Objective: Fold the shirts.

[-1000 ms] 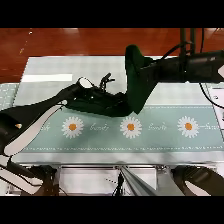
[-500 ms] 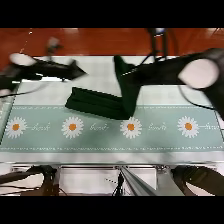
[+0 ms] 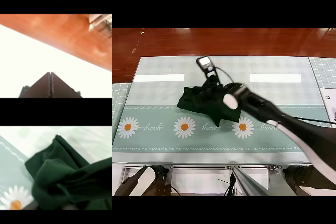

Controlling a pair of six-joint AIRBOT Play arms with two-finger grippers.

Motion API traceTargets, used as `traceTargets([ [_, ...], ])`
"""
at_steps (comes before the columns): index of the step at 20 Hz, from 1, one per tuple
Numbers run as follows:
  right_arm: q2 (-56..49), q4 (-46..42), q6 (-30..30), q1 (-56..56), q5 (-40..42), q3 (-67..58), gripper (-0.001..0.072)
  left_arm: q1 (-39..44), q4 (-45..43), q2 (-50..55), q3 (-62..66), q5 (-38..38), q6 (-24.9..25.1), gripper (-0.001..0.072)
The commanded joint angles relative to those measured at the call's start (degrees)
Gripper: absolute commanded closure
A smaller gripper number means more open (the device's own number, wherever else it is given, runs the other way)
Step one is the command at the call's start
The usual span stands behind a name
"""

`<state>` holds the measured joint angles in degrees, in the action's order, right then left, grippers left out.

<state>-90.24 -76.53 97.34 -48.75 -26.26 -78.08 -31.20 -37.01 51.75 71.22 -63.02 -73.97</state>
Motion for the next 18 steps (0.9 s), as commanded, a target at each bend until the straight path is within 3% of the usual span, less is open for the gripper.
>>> traceTargets([
  [1,-4.11,10.93,0.59,-2.25,17.92,-0.07,0.0219,0.81,-1.62,-4.04,-0.04,-1.11,-0.22,0.0681],
  [4,-1.46,13.70,0.76,-0.68,25.55,-0.07,0.0208,4.07,-2.10,-3.67,-3.08,-1.14,-0.20,0.0681],
  [7,4.11,11.89,-0.09,3.91,19.58,-0.07,0.0210,5.46,-2.08,-3.67,-8.63,-1.16,-0.20,0.0680],
  [9,9.11,5.22,-0.90,8.94,4.55,-0.07,0.0210,5.44,-2.08,-3.67,-11.91,-1.14,-0.20,0.0681],
  [11,14.40,-6.25,-0.87,15.19,-20.26,-0.04,0.0214,5.44,-2.08,-3.67,-13.86,-1.11,1.49,0.0680],
  [13,17.62,-21.20,-3.34,20.63,-43.52,0.46,0.0291,5.38,-2.27,-3.67,-14.14,-0.90,3.08,0.0680],
  [14,18.91,-28.20,-5.38,23.71,-49.94,2.56,0.0290,5.38,-2.25,-3.67,-14.14,-0.48,3.39,0.0642],
  [15,20.11,-29.42,-5.86,27.36,-50.47,5.88,0.0279,5.40,-2.25,-3.67,-14.14,-0.48,3.96,0.0476],
  [16,20.94,-24.00,-5.75,32.06,-47.82,10.29,0.0223,5.40,-2.25,-3.67,-14.14,-0.57,3.87,0.0266],
  [17,21.05,-13.33,-5.29,36.94,-44.13,14.86,0.0145,5.40,-2.25,-3.67,-14.14,-0.70,3.85,0.0156],
  [18,20.81,-1.40,-5.25,40.79,-39.56,19.32,0.0098,5.40,-2.25,-3.67,-14.14,-0.87,3.87,0.0156],
])
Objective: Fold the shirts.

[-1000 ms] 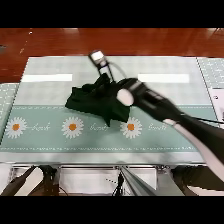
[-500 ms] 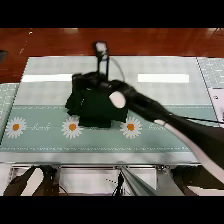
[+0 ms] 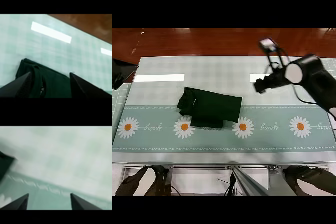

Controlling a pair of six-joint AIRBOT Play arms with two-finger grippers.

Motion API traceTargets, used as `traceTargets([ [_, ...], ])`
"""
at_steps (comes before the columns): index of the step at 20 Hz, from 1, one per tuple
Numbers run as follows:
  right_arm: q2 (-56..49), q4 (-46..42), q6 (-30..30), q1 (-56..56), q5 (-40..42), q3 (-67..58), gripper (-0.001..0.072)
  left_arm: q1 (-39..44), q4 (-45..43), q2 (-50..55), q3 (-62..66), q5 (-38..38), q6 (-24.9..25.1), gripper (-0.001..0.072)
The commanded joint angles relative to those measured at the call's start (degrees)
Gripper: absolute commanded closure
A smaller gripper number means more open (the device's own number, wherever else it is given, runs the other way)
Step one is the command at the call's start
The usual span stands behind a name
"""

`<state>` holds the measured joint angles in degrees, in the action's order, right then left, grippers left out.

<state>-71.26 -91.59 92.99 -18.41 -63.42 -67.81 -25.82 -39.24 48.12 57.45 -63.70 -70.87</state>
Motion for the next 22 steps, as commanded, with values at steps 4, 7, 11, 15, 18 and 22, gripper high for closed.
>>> traceTargets([
  [4,-1.62,51.01,-8.55,13.14,18.32,21.86,0.0098,0.02,-0.02,-0.04,-0.39,-0.50,0.76,0.0156],
  [7,-7.58,62.40,-15.17,6.36,23.91,22.16,0.0098,0.02,-0.02,-0.04,-0.39,-0.50,0.74,0.0157],
  [11,-12.57,70.42,-17.70,-2.60,32.33,22.16,0.0099,0.02,0.04,-0.04,-0.37,-0.57,0.50,0.0157],
  [15,-14.62,75.17,-17.66,-7.98,38.23,22.16,0.0142,0.02,0.20,-0.04,-0.37,-1.57,0.50,0.0169],
  [18,-13.44,74.86,-19.23,-6.29,34.67,20.15,0.0671,0.02,0.22,-0.04,-0.37,-1.55,0.50,0.0169],
  [22,-2.21,68.91,-23.85,3.54,28.52,16.63,0.0672,0.02,0.13,0.44,-0.39,-0.55,0.63,0.0169],
])
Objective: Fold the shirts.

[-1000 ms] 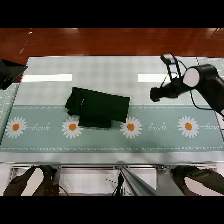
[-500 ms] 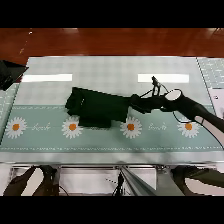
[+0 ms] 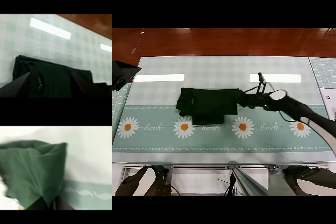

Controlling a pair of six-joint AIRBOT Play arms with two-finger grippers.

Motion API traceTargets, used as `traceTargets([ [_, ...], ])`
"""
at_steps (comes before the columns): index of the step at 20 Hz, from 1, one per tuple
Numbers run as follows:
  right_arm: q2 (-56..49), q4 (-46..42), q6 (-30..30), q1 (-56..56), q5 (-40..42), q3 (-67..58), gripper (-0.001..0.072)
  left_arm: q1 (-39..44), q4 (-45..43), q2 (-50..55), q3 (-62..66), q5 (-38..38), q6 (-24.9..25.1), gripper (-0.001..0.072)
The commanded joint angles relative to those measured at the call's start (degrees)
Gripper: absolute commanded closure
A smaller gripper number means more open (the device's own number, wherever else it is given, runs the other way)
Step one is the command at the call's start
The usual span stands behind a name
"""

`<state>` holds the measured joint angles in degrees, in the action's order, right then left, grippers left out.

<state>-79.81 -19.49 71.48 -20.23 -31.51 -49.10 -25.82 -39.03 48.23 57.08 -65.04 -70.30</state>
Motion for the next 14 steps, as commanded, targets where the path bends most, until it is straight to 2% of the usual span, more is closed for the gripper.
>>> traceTargets([
  [1,10.25,-5.31,-0.68,9.31,-5.27,-2.99,0.0672,0.11,-0.07,0.94,-0.15,1.97,0.17,0.0172],
  [3,18.25,-11.56,7.19,19.56,-11.17,-5.49,0.0672,0.55,-0.04,2.56,-0.74,4.85,0.17,0.0186],
  [5,25.00,-19.04,16.94,32.28,-20.83,-8.22,0.0672,1.40,0.00,4.79,-1.22,6.16,-0.04,0.0186],
  [6,27.69,-22.27,19.21,39.67,-26.86,-9.55,0.0672,2.08,0.00,5.88,-1.22,6.14,-0.02,0.0186],
  [10,32.85,-39.30,19.71,66.18,-50.84,-13.05,0.0672,5.16,0.00,8.44,-1.22,7.39,0.02,0.0186],
  [12,32.85,-48.76,16.35,75.80,-59.69,-13.03,0.0672,6.43,-0.02,8.94,-1.22,9.40,0.07,0.0186],
  [14,32.83,-58.71,14.08,82.34,-65.16,-13.03,0.0672,6.95,0.00,9.01,-1.22,11.89,0.22,0.0186],
])
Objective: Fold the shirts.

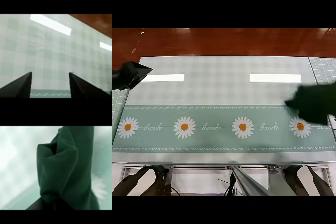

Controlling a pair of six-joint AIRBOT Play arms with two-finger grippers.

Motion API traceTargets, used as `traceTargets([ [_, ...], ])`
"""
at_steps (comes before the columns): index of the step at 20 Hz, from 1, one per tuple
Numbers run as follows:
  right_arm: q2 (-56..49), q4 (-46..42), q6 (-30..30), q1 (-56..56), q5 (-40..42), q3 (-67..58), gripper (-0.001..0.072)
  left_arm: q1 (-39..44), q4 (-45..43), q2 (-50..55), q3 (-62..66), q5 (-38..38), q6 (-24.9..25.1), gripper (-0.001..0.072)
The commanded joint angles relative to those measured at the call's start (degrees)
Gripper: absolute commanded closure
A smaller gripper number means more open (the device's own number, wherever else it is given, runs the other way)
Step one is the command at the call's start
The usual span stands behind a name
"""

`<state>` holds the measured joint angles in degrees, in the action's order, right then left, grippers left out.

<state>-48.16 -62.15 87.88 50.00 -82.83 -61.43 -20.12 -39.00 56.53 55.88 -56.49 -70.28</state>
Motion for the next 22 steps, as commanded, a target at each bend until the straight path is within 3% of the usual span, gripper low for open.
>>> traceTargets([
  [1,1.18,-20.00,-3.10,14.32,-15.74,-0.70,0.0672,1.25,-0.04,0.70,-0.02,4.57,0.22,0.0186],
  [7,1.18,-39.10,-0.61,16.79,-22.56,-0.70,0.0672,1.22,-0.07,0.70,-0.02,12.66,0.85,0.0186],
  [13,2.71,-49.18,0.76,16.81,-23.76,2.36,0.0669,1.22,-0.07,0.70,0.00,16.02,0.85,0.0186],
  [14,3.08,-49.44,0.76,16.81,-23.76,3.72,0.0591,1.22,-0.07,0.70,0.00,16.04,0.83,0.0186],
  [16,3.82,-49.16,0.26,16.79,-23.58,6.69,0.0311,1.22,-0.07,0.70,0.00,16.04,0.85,0.0186],
  [17,3.96,-48.92,-0.57,16.79,-23.50,7.87,0.0263,1.22,-0.07,0.70,0.00,16.04,0.85,0.0186],
  [20,4.00,-47.06,-1.84,16.68,-22.43,8.87,0.0263,1.22,-0.07,0.70,0.00,15.93,0.85,0.0185],
  [22,3.98,-39.12,-3.04,16.68,-17.92,8.50,0.0266,1.22,-0.04,0.70,0.00,15.30,0.83,0.0183],
])
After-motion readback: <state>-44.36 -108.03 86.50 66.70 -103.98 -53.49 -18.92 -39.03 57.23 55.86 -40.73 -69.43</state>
